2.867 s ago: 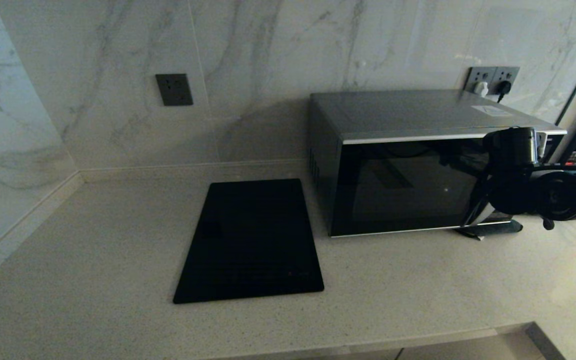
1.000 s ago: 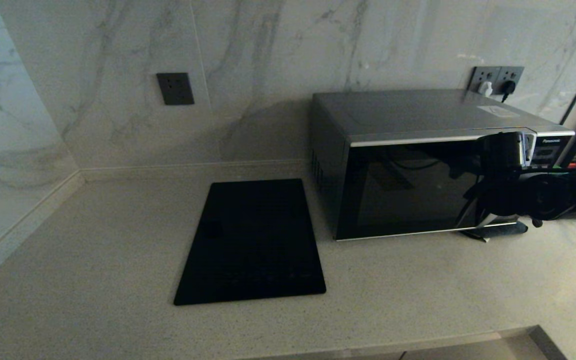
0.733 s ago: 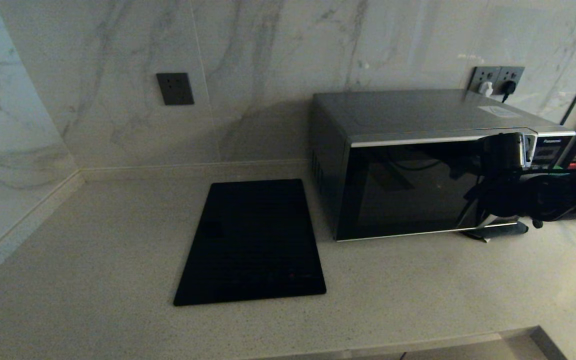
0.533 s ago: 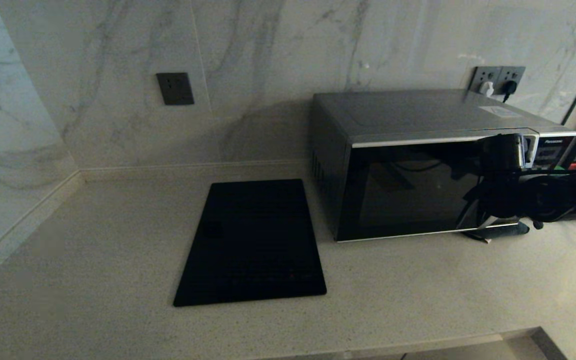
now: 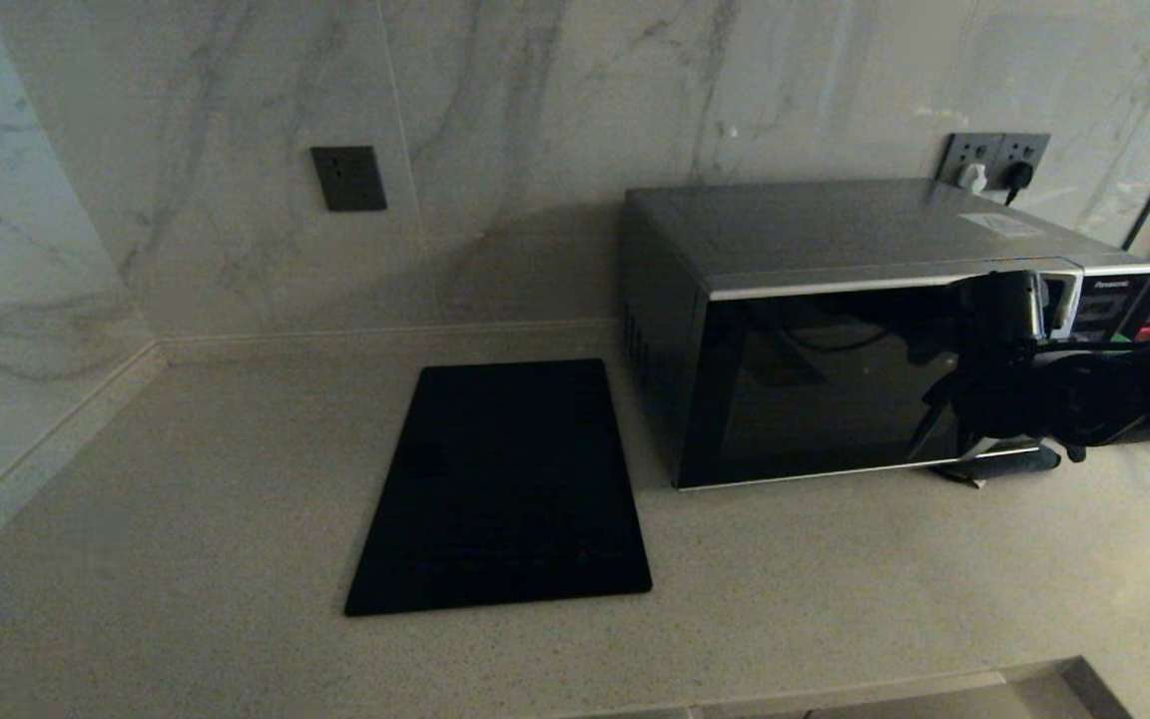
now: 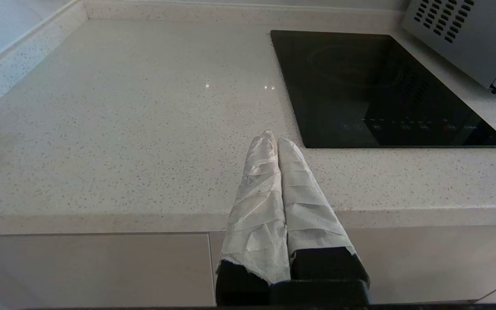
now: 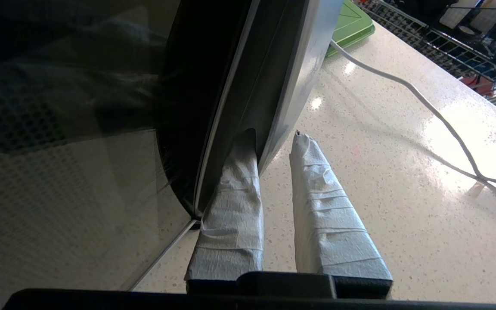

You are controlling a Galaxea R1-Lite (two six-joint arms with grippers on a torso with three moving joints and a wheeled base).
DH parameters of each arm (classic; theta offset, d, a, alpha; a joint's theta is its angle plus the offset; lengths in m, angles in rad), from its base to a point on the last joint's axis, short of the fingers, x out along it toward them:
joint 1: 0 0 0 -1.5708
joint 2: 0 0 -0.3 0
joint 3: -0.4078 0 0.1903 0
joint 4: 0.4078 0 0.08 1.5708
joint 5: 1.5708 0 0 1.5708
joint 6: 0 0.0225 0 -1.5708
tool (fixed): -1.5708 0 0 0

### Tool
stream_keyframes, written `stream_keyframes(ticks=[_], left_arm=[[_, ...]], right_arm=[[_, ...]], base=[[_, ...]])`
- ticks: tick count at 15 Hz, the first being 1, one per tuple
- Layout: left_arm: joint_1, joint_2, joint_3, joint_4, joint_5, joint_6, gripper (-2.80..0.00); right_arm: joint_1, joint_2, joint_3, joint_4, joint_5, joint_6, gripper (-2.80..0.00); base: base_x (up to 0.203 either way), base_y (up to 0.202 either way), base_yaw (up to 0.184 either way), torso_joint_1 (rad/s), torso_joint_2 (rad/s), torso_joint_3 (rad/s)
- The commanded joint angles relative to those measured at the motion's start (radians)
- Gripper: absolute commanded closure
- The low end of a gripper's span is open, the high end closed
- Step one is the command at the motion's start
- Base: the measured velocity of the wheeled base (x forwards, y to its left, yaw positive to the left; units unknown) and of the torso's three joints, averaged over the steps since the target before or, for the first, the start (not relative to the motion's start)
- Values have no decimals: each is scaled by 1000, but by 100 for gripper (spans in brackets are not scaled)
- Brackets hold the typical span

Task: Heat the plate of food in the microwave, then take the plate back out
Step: Open the microwave oven

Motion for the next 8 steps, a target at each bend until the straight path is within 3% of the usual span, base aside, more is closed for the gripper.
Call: stream_keyframes(ticks=[1, 8], left_arm=[[0, 2, 0, 0, 1, -1, 0], [0, 2, 0, 0, 1, -1, 0]], right_arm=[[2, 7, -1, -2, -8, 5, 0], [10, 15, 4, -2, -59, 23, 0]], base=[[0, 0, 0, 0, 0, 0], [0, 0, 0, 0, 0, 0]])
